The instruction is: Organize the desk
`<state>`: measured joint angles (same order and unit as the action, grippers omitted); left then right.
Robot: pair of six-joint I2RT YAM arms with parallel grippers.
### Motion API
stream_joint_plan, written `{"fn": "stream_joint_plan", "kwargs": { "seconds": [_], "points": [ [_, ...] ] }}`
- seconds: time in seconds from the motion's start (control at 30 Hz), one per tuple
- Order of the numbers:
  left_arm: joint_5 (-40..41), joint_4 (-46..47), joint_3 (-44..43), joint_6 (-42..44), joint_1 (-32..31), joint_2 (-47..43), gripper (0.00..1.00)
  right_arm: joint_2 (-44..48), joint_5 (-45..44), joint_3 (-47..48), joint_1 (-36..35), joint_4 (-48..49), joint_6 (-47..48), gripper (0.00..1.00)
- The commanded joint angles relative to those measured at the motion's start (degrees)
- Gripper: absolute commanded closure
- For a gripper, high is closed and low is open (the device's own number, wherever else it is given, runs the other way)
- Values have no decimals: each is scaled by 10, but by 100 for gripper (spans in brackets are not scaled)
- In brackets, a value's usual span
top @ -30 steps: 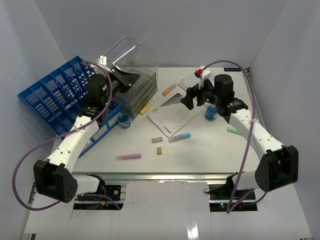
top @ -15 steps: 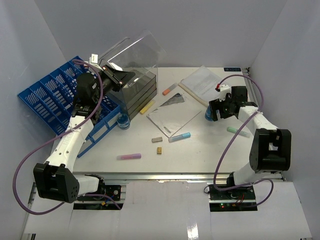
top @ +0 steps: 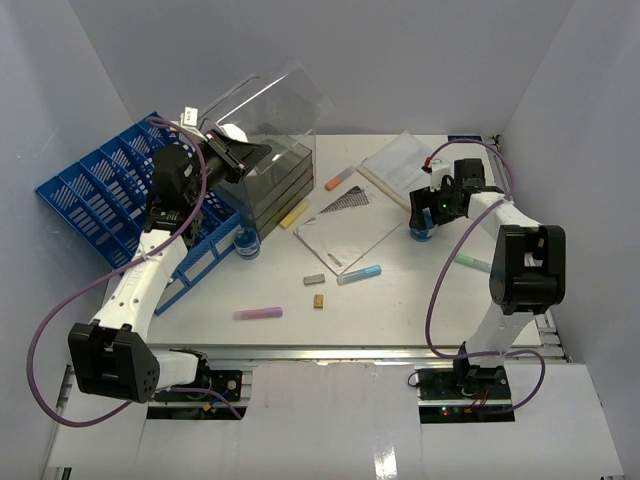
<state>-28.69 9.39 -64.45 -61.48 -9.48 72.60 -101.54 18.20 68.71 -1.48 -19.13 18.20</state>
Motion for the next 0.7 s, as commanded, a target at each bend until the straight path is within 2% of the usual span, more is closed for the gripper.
{"fn": "stream_joint_plan", "kwargs": {
  "seconds": [0.0,0.1,0.17,0.2,0.27,0.37,0.5,0.57,0.67],
  "points": [
    [-21,7,-1,-10,3,-2,100,-23,14,29,2,6,6,10],
    [-24,11,0,-11,3,-1,100,-18,12,23,1,11,19,36],
    [-27,18,0,-15,3,1,100,1,13,10,1,22,29,59],
    [-28,20,1,-17,3,1,100,8,16,2,1,32,30,66],
    [-30,24,3,-22,4,0,100,30,30,-8,-1,44,31,76],
    [-28,38,10,-29,4,-7,100,75,97,-3,-25,51,40,81],
    [-26,49,13,-43,4,-12,100,106,181,28,-104,68,87,87],
    [-22,54,13,-52,4,-14,100,108,193,41,-150,98,110,89],
    [-13,63,15,-68,4,-18,100,81,174,74,-225,194,122,92]
  ]
}}
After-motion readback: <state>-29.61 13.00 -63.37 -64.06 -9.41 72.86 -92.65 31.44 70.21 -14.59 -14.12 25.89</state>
